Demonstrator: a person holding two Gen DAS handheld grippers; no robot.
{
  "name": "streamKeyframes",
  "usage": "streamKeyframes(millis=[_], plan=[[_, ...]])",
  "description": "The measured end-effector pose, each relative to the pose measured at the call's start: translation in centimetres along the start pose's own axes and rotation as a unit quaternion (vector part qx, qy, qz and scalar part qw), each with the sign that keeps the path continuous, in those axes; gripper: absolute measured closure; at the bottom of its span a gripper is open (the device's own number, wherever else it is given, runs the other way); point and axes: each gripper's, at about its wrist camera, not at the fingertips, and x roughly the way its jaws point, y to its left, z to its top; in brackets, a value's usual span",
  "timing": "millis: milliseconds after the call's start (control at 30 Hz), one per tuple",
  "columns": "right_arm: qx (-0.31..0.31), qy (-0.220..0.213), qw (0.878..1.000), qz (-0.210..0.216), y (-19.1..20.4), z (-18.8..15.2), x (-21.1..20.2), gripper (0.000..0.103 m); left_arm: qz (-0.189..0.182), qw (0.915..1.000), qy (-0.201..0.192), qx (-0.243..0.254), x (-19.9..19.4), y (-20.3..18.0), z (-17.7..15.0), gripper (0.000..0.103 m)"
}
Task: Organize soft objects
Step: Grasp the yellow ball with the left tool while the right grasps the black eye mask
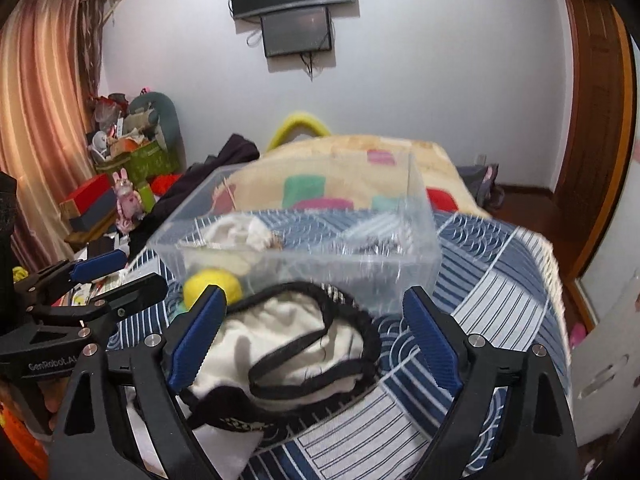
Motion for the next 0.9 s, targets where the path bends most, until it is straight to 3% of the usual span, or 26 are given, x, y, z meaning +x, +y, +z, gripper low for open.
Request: streamKeyframes(millis=[267, 300, 467, 700, 900], plan=[[0.033, 0.051, 0.998, 0.016, -1.4, -2.2, 2.3, 0.018, -0.016, 0.9997, 0.018, -0.007, 2.3, -0.7, -0.4, 0.019], [0.042, 0.055, 0.997, 0.025, -1.7, -2.3, 2.5, 0.027, -0.019, 0.9996, 0.018, -0.009, 2.4, -0.7, -0.4, 0.019], [0.052, 0.063, 0.996, 0.043, -2.1, -2.9, 2.3, 0.056, -0.04, 0.9985, 0.024, -0.028, 2.9, -0.1, -0.4, 0.021], [0.051, 0.047, 0.997, 0.035, -2.3, -3.2, 0.8, 0.081, -0.072, 0.9952, 0.043, -0.05, 4.2, 0.4, -0.2, 0.041], [0.045, 0.029, 0.998, 0.033, -2.3, -2.9, -0.1, 0.086, -0.078, 0.9958, 0.039, -0.027, 4.1, -0.8, -0.2, 0.062]])
